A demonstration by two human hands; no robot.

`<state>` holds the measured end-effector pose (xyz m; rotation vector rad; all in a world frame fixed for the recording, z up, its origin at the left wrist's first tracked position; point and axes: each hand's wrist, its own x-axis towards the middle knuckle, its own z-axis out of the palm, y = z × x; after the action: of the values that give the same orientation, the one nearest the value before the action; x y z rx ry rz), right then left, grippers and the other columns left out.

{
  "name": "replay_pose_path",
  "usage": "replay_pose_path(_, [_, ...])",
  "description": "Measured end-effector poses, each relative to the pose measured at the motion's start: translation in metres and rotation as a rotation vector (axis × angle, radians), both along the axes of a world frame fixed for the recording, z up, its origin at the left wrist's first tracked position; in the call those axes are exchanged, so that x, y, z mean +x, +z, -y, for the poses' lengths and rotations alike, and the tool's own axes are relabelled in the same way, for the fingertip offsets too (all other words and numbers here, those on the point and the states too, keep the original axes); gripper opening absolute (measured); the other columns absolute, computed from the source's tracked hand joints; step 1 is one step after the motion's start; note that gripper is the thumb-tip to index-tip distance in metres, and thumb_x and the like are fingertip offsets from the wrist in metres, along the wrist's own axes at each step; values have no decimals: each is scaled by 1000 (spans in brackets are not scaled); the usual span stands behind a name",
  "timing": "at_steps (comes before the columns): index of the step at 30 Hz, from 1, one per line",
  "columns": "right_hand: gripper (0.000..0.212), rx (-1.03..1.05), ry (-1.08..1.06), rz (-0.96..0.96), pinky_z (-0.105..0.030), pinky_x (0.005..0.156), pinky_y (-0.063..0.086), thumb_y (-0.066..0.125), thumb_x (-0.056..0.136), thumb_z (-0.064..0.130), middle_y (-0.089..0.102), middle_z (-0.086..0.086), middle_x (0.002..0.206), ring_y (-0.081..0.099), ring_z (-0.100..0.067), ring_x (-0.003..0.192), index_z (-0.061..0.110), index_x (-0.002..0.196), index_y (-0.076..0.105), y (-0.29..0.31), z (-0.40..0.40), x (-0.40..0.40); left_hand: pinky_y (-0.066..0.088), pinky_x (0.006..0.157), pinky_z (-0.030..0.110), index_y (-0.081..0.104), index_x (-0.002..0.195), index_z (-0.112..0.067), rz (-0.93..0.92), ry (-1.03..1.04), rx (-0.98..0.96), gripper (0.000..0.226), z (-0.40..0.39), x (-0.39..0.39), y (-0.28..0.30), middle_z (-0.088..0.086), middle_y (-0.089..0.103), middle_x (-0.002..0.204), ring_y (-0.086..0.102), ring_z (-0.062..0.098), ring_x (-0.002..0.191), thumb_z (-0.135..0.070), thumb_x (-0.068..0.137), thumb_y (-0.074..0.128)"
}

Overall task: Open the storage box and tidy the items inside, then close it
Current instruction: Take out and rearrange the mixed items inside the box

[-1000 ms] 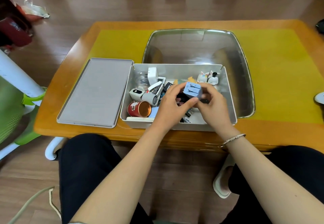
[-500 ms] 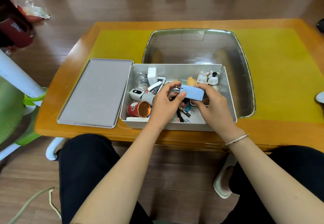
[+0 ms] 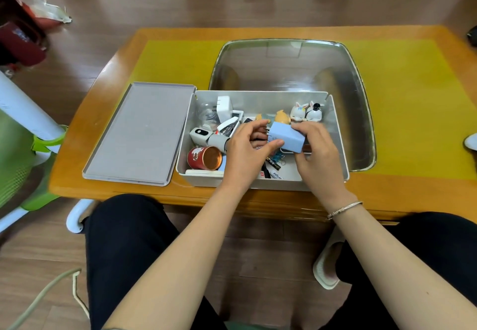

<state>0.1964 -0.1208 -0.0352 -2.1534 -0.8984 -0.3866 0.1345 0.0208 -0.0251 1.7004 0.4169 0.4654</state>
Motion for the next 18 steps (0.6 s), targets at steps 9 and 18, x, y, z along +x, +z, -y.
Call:
replay_pose_path(9, [36,45,29,-15,-8,86,40,64,75,-12,60,-12,108,47,-4,103,3,107,56,2,3,-1,56,86,32,53,128,-9,-138,-152,-82,53,-7,4,2,11,66,113,66,20,100,-18,80,75])
replay_pose_path(18, [41,31,9,-7,-13,85,44,68,74,-10,65,-11,110,59,-19,102,5,111,60,-2,3,-1,53,70,15,65,111,-10,-105,32,146,44,1,2,-4,-2,69,86,66,12,78,-31,75,79])
